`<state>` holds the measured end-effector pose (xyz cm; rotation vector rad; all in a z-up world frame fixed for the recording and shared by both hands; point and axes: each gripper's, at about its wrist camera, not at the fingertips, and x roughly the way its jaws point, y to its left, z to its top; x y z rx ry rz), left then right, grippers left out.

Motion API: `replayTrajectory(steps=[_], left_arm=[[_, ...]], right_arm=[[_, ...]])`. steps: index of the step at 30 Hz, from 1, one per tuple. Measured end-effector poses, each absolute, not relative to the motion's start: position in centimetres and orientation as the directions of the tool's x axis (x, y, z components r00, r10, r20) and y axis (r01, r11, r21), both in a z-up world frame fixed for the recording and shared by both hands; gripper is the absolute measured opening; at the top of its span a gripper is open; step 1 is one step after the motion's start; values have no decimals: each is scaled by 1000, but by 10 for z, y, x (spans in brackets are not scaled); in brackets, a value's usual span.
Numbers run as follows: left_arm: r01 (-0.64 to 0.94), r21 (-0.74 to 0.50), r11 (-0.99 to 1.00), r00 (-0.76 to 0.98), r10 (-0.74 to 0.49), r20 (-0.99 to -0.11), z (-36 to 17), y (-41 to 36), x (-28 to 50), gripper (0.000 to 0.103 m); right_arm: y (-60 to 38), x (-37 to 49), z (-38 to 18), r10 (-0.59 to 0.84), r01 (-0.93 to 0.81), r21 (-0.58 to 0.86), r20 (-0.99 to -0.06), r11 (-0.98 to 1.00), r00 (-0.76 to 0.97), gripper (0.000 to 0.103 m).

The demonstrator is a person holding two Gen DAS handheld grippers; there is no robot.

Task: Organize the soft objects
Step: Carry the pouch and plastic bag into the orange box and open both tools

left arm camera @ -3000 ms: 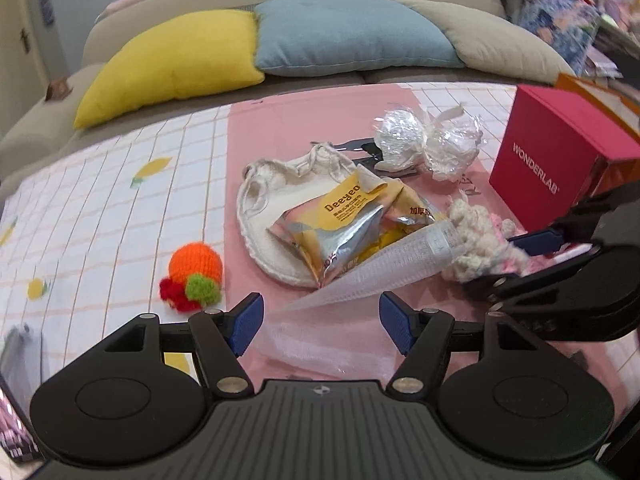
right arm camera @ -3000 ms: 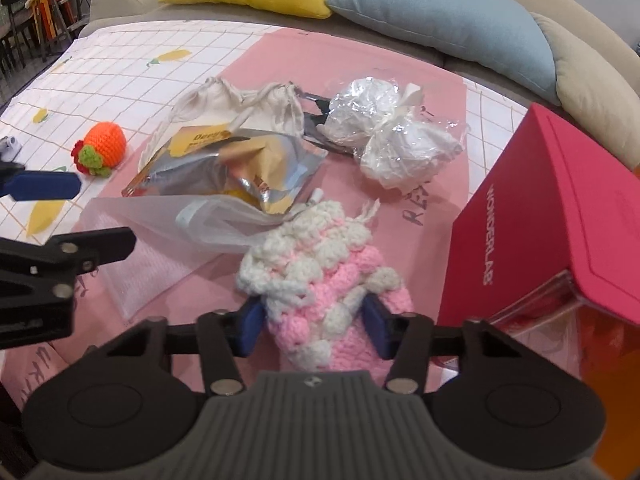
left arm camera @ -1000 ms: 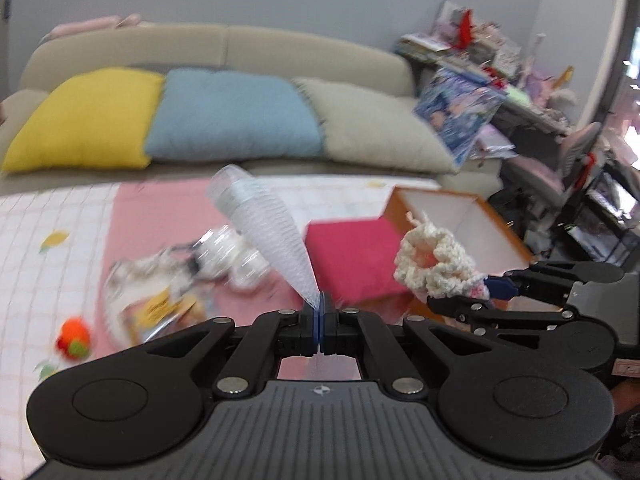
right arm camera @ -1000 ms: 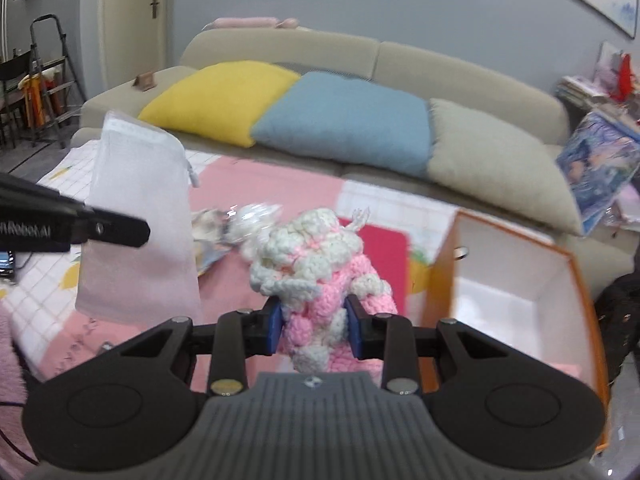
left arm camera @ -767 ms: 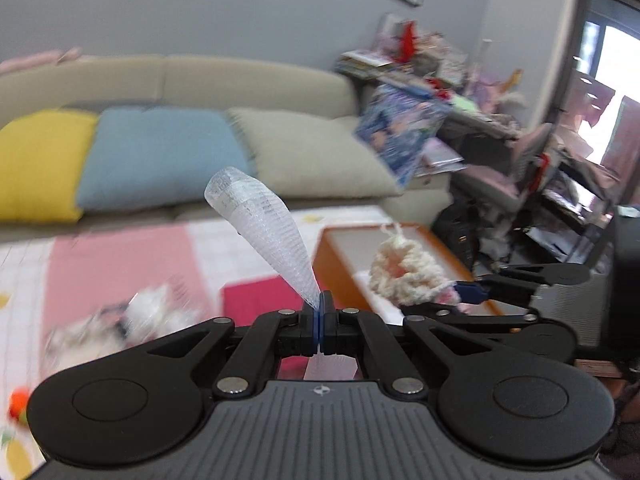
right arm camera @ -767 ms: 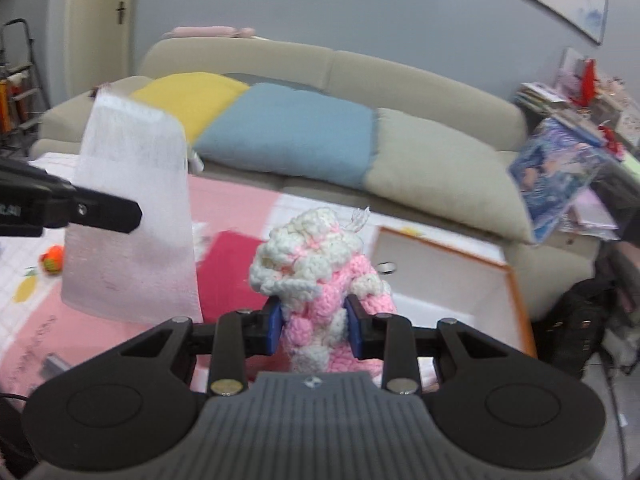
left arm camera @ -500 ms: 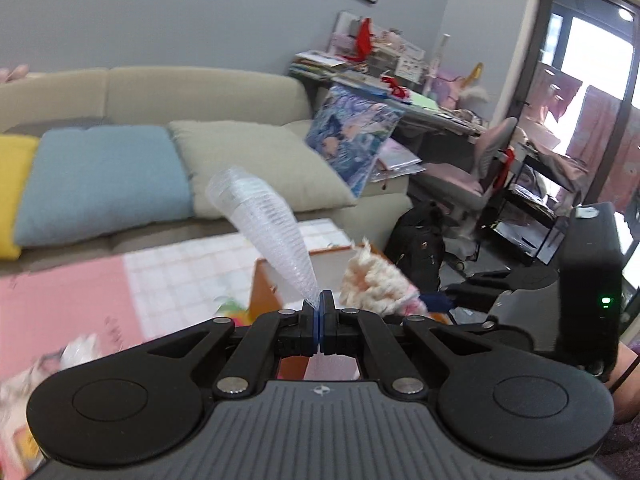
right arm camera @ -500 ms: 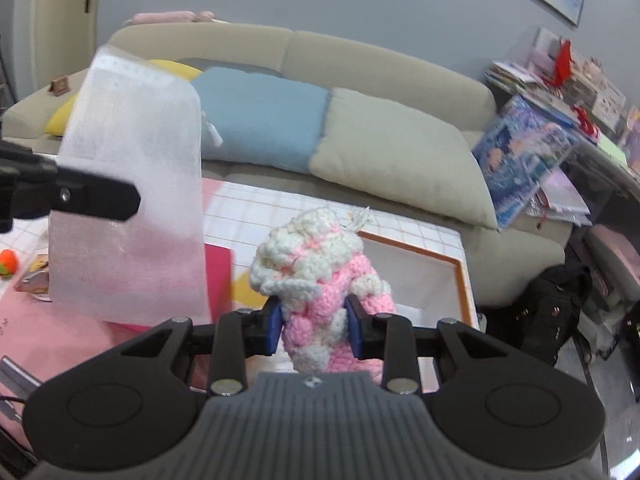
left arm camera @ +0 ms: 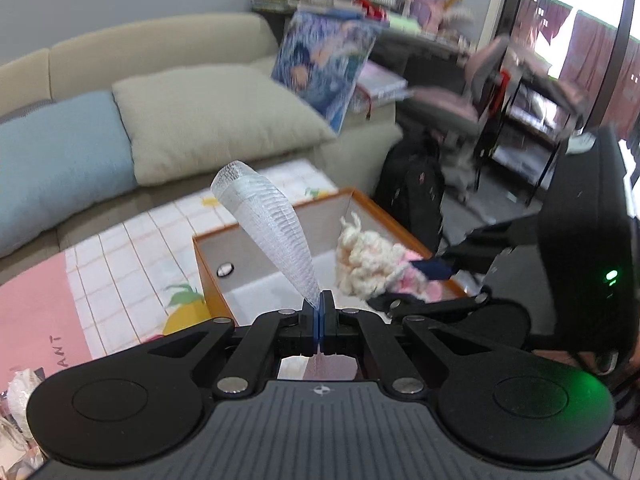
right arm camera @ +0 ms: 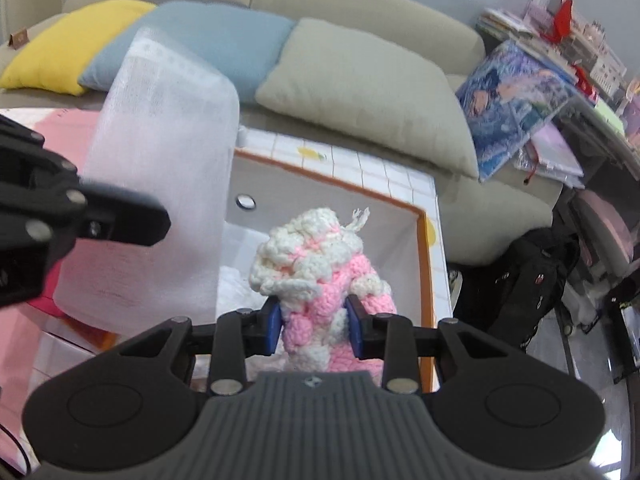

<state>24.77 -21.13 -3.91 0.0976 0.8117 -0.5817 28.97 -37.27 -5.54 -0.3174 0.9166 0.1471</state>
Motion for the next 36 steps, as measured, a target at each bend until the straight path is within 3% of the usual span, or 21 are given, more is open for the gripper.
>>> replayTrajectory(steps=[12,26,29,31,36], left_arm=[[541,-45,840,458,-338,-822,-82,-228,265,1],[532,-22,847,439,-298,-848,-82,-227,266,8],[525,-46,850,442,-319,-838,-74,-222,266,17],[524,-55,850,450,-332,-829,-67,-219,264,23],[542,-77,837,485,-386,-785,-42,-204,252,41]], right_arm=[[-371,304,-99,-27,-318,-210,-868,924,495,35],[-367,312,-110,-48,-363,-229,-894,903,445,44],[-365,308,-99,-46,-373,-239,-887,896,459,49],[-364,305,-91,-54,-372,-255,-879,893,474,60],[-361,294,-66,-83,-359,-301,-855,884,512,66]])
